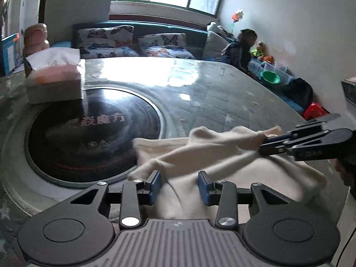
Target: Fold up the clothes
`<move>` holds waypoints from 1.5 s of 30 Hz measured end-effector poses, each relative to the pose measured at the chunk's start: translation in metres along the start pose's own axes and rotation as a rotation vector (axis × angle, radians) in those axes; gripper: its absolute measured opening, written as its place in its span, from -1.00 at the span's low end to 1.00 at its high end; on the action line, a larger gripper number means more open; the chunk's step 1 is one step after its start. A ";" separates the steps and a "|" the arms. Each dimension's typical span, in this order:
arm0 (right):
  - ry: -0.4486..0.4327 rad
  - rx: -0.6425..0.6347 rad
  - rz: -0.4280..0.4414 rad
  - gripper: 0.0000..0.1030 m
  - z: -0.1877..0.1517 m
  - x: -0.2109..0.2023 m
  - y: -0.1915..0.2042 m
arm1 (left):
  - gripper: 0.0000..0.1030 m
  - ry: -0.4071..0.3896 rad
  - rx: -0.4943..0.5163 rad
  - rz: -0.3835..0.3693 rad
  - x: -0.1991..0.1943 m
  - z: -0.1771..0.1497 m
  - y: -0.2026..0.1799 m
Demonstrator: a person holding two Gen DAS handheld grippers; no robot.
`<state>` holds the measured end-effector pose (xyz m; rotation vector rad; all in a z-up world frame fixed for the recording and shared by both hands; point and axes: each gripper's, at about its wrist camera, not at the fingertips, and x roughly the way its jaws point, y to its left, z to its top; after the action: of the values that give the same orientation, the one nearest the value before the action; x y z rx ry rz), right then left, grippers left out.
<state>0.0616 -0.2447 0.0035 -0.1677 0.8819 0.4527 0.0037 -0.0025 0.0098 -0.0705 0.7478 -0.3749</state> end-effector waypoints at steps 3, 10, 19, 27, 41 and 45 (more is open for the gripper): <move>-0.020 0.012 -0.007 -0.66 -0.001 -0.007 -0.006 | -0.23 -0.013 0.028 -0.010 -0.003 0.006 -0.009; -0.038 0.103 -0.033 -0.66 0.002 -0.009 -0.027 | -0.22 0.029 0.084 -0.025 0.015 0.013 -0.033; 0.005 0.108 -0.030 -0.66 -0.023 -0.042 -0.031 | -0.08 0.021 0.195 -0.180 0.007 0.002 -0.092; 0.014 0.111 -0.085 -0.64 -0.040 -0.043 -0.033 | -0.02 0.063 0.231 -0.182 0.017 -0.009 -0.105; -0.008 -0.078 0.109 -0.64 0.030 0.008 0.032 | 0.08 0.062 0.132 -0.166 0.010 -0.013 -0.088; 0.010 -0.125 0.081 -0.63 0.039 0.035 0.046 | 0.12 0.061 0.129 -0.172 0.008 -0.016 -0.086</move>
<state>0.0880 -0.1805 0.0029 -0.2495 0.8728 0.5836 -0.0277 -0.0847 0.0097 -0.0015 0.7781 -0.5906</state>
